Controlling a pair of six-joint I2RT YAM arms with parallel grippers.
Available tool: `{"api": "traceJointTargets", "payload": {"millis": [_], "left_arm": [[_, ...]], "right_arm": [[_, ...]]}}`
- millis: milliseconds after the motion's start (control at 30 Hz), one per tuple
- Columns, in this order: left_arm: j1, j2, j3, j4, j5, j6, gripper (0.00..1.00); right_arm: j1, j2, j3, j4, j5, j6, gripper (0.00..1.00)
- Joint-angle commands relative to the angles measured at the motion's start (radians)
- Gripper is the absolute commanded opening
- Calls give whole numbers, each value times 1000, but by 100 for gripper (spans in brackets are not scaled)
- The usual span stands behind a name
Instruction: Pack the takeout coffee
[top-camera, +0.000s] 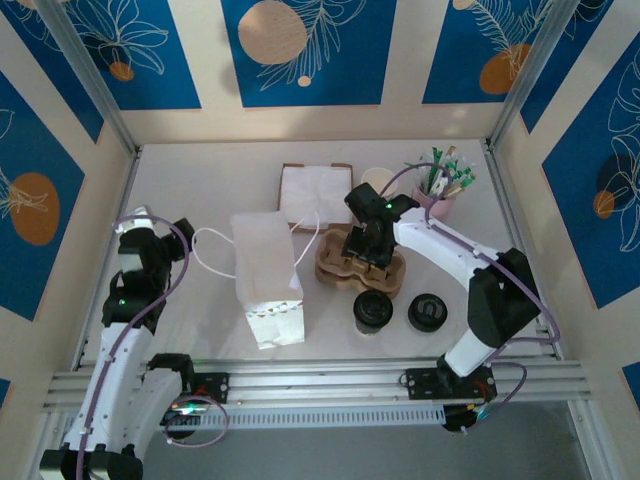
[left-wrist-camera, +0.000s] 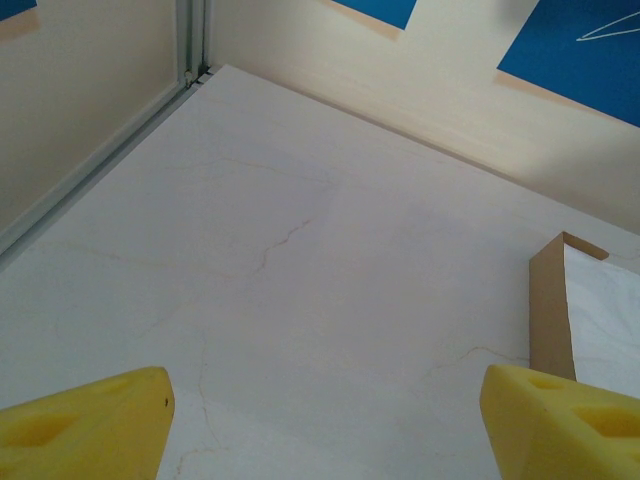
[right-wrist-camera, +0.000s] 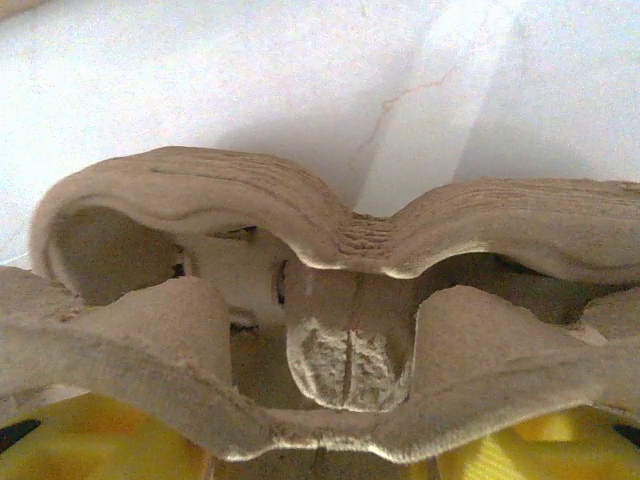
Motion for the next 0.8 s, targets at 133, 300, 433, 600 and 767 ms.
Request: {"api": "traceJointTargets", "payload": {"millis": [133, 300, 433, 600, 767], "left_arm": [[-2, -11, -5, 14, -6, 36, 81], [-2, -8, 71, -97, -117, 98, 83], [-2, -3, 179, -279, -213, 139, 88], [-2, -26, 324, -480, -117, 86, 91], [-2, -67, 442, -590, 106, 25, 91]], "right_arm": [[5, -93, 33, -18, -7, -69, 57], [6, -170, 19, 19, -10, -130, 57], [6, -205, 35, 15, -10, -167, 57], [6, -220, 73, -6, 4, -203, 57], [5, -236, 107, -23, 43, -229, 57]]}}
